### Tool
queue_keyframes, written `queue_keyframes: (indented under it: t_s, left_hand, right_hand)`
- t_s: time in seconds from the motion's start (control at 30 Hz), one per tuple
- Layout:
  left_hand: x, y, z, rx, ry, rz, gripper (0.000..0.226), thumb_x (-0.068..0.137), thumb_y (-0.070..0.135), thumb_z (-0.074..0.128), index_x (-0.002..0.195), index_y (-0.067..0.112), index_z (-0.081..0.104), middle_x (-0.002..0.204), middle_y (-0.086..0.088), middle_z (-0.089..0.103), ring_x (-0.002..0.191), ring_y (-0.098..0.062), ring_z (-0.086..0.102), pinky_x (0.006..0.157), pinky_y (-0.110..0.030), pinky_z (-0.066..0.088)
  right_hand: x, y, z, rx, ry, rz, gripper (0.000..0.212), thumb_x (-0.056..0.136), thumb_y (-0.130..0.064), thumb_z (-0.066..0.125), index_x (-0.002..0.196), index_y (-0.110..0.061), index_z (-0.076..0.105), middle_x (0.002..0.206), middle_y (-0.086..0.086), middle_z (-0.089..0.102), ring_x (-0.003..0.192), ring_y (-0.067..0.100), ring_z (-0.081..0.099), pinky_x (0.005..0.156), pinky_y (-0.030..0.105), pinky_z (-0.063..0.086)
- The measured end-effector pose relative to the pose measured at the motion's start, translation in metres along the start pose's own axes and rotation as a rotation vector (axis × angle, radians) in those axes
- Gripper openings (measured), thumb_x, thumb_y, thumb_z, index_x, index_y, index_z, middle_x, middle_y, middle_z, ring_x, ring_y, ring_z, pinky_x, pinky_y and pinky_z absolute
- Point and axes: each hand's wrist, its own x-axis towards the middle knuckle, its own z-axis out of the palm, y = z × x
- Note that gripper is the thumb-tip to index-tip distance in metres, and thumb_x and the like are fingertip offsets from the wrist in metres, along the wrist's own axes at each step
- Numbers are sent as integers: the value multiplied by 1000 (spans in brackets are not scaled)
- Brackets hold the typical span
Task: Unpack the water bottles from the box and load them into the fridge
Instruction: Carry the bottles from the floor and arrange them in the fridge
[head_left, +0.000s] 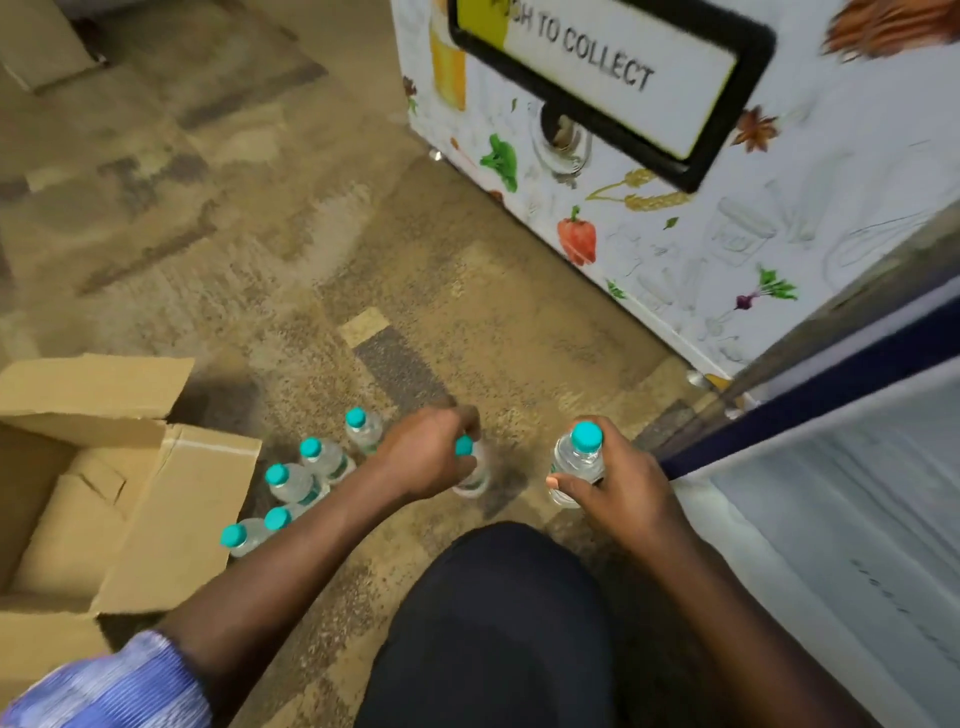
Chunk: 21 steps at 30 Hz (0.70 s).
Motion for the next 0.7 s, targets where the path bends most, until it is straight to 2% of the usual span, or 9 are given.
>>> queue_keyframes:
  t_s: [0.13,0.27,0.37,0.4,0.5,0.63,0.7]
  left_hand:
    - [11,74,-49,-88,23,247,24,78,39,66,98,31,55,95,8,54,83,-13,56,70,-37,53]
    - [14,145,-83,-202,32,425,22,76,40,65,93,34,53,89,13,55,76,-6,54,62,-33,51]
    - [12,192,-105,-250,24,568,18,78,33,68,93,30,58,87,13,56,77,-5,54,63,-27,47]
    - [11,207,-112,-251,22,614,18,79,32,68,93,29,59,88,13,56,78,-5,55,64,-27,47]
    - [4,250,-129,-214,23,739,18,82,32,70,96,28,59,90,12,58,79,-6,55,63,-22,45]
    - [-8,296,-146,-192,38,857,19,86,41,68,94,28,57,80,13,56,68,-7,54,57,-16,39]
    - [-12,316,-154,-185,21,900,22,85,47,69,93,31,56,76,13,56,66,-9,55,56,-18,40]
  right_hand:
    - [-20,-2,-47,0,103,37,64,79,-45,77,132,-33,43,122,-14,59,110,7,59,85,18,49]
    - [-43,1,-100,-24,190,52,70,79,-56,69,137,-32,39,133,-12,57,117,9,57,95,22,47]
    - [-69,3,-138,4,250,30,70,76,-61,66,135,-33,41,129,-16,59,116,4,58,98,23,48]
    - [-78,4,-150,6,285,2,66,76,-62,66,132,-36,41,124,-20,60,112,1,59,96,23,50]
    - [-105,1,-183,-38,390,-25,58,75,-71,59,123,-47,38,109,-31,58,98,-6,61,83,12,50]
    - [-137,-3,-224,-71,480,-20,71,71,-82,50,125,-36,44,107,-21,64,92,0,63,79,17,53]
    - [-153,-5,-244,-86,528,-20,70,72,-79,53,125,-34,45,109,-19,65,92,2,64,78,19,54]
